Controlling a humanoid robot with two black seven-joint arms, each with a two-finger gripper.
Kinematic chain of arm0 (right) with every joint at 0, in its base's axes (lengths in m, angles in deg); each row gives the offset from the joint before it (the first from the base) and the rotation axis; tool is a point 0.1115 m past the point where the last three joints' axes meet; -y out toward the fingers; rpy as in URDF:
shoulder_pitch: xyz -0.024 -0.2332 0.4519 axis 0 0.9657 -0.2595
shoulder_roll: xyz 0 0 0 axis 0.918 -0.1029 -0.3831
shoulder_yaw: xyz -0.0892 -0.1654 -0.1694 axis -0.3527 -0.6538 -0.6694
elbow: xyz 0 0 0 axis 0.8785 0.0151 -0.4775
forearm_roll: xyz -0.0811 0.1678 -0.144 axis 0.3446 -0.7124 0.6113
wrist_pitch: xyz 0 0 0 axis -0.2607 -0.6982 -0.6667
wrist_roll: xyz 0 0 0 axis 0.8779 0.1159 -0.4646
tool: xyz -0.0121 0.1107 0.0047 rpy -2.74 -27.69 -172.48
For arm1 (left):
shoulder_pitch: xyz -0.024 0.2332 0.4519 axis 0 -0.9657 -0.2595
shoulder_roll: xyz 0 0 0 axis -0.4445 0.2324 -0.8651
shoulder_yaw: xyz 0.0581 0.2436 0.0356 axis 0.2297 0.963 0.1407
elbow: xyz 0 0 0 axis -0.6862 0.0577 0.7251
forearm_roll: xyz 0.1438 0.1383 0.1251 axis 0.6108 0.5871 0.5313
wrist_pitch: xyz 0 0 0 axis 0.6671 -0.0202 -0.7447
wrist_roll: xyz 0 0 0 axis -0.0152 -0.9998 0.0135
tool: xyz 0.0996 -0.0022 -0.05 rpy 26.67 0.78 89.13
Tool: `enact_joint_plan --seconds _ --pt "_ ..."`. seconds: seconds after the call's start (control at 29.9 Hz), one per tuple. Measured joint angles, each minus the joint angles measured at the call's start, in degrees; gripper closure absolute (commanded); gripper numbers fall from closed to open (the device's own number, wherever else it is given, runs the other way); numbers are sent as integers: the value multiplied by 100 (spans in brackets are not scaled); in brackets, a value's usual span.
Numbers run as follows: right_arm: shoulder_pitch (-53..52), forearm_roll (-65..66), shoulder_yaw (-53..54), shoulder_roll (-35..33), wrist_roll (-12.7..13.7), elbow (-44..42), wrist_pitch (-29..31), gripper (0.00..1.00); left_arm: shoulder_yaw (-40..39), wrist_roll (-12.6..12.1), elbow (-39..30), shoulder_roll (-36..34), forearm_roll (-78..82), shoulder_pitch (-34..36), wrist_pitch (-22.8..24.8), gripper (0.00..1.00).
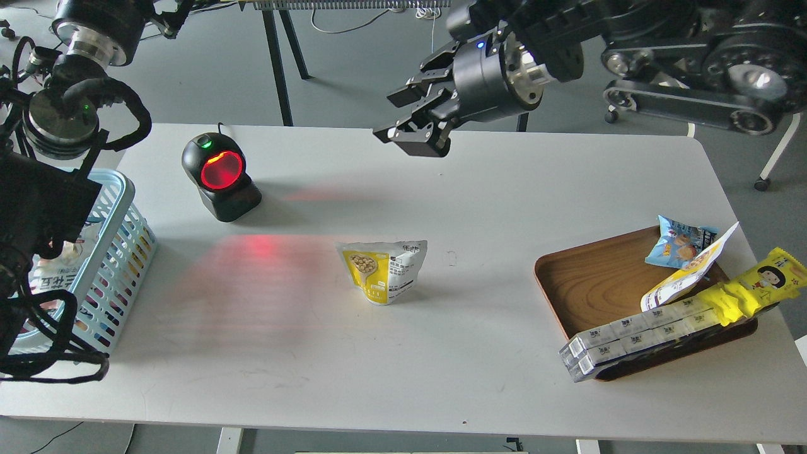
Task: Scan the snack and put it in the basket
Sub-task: 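Open the right gripper and withdraw it away from the packet, then reach the left gripper over to the yellow packet near the scanner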
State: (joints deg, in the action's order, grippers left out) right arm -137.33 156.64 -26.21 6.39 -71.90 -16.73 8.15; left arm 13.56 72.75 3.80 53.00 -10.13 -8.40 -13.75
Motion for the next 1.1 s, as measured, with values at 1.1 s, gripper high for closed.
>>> enact_joint_plan --seconds 1.1 --pt "3872 -5705 3973 -1672 1 -2531 280 6 2187 -14 -873 -857 1628 945 567 0"
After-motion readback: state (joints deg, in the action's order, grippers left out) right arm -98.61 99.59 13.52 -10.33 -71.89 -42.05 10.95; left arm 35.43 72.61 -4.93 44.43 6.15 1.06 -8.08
